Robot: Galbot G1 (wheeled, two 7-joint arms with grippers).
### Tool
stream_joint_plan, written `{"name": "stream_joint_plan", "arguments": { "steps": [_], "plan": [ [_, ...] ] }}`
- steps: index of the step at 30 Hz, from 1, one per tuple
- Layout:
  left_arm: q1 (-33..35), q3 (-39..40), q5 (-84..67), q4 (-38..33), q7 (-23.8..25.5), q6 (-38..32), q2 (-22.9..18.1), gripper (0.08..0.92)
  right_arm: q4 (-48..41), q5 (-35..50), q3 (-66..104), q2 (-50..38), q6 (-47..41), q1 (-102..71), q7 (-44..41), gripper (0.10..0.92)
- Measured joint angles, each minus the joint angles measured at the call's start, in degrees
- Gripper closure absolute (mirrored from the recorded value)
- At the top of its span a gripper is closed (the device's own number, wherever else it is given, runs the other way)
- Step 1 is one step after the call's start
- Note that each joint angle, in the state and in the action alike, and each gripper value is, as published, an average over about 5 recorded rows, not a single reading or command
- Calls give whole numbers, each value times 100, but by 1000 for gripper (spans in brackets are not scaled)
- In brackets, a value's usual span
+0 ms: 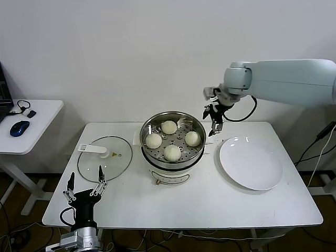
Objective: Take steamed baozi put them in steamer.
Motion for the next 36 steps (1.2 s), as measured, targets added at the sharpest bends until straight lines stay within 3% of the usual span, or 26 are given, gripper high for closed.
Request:
{"name": "stream_joint_plan", "arguments": {
  "steps": [8, 17, 27, 36],
  "plan": [
    [-12, 24, 41, -6, 0, 4, 0, 177, 495, 29, 155, -906, -133, 61, 574, 203],
    [-70, 69, 89, 0, 4, 27, 0, 177, 1297, -108, 1286, -2377, -352, -725, 1889, 203],
    [-84, 66, 201, 13, 20, 81, 0, 177, 2345, -698, 4725, -3723, -366, -3971, 3489, 203],
    [-106, 51, 322, 51, 31, 117, 0, 177, 3343, -1391, 8172, -3468, -26, -7406, 4526, 203]
  ]
}}
